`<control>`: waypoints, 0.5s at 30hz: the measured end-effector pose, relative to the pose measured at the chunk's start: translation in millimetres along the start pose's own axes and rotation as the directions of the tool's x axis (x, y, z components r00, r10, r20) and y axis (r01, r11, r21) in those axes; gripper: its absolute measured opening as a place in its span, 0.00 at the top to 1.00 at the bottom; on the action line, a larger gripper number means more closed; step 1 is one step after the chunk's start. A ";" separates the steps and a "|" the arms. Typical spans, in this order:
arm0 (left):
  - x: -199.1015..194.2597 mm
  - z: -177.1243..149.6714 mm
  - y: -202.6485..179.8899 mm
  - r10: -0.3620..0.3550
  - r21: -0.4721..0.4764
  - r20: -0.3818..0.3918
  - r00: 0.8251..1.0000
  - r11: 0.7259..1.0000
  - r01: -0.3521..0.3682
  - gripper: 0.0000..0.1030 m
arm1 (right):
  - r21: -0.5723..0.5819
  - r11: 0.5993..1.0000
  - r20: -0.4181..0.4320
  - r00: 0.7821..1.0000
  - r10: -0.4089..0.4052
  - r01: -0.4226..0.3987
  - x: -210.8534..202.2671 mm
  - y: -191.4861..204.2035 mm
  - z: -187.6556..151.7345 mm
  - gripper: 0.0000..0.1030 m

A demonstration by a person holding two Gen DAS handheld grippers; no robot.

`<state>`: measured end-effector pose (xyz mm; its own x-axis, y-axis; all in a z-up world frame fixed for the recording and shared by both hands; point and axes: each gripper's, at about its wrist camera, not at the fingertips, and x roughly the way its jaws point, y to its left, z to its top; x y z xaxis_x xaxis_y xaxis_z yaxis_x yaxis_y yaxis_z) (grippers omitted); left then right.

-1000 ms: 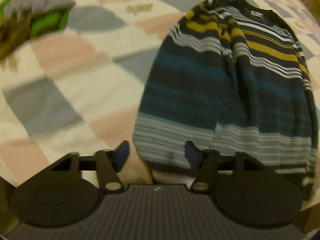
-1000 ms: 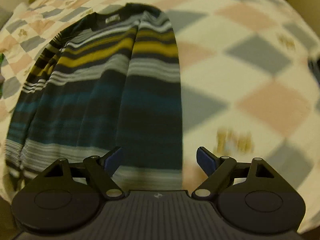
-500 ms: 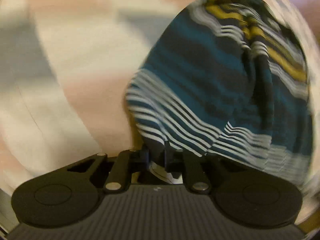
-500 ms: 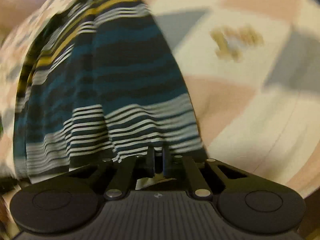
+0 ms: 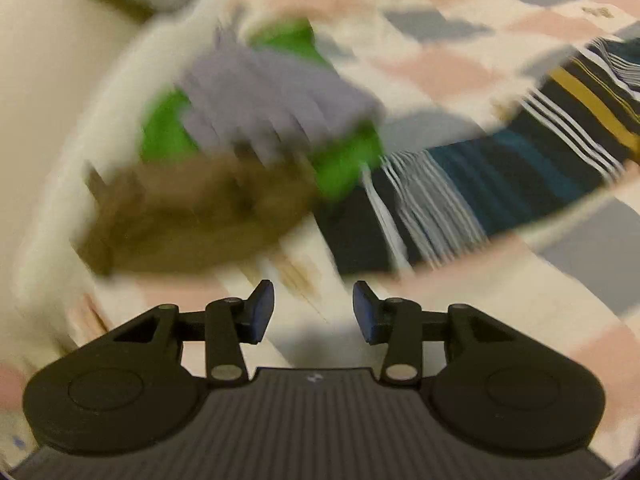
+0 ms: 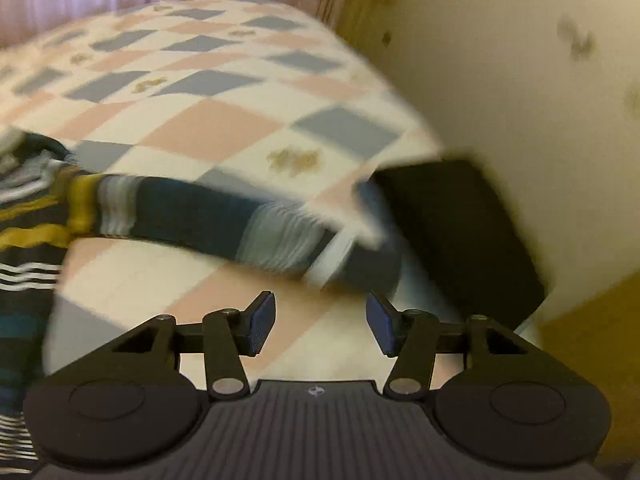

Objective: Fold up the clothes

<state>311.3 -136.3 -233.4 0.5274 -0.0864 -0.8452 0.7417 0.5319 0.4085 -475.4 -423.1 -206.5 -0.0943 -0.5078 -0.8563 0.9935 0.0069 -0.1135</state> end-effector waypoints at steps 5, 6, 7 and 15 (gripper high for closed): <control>-19.6 -97.2 -83.0 -0.466 -0.109 -0.092 0.880 0.883 0.456 0.63 | 0.259 0.885 -0.158 0.887 0.434 -0.387 22.3 34.0 -112.6 0.45; -22.6 -115.0 -103.2 -0.550 -0.139 -0.108 0.828 0.833 0.536 0.63 | 0.304 0.852 -0.191 0.849 0.492 -0.425 28.4 46.8 -134.8 0.45; -23.0 -125.9 -118.9 -0.598 -0.161 -0.116 0.793 0.799 0.579 0.63 | 0.333 0.831 -0.213 0.823 0.526 -0.445 32.4 56.7 -150.0 0.45; 0.4 -156.8 -176.9 -0.725 -0.285 -0.092 0.682 0.675 0.680 0.63 | 0.340 0.777 -0.220 0.758 0.614 -0.530 45.9 89.2 -183.7 0.45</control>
<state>115.4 -98.3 -360.1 -0.2163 -0.3676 -0.9045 0.7417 0.5406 -0.3971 -402.8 -287.5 -348.5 0.5244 -0.1914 -0.8297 0.8433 -0.0177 0.5371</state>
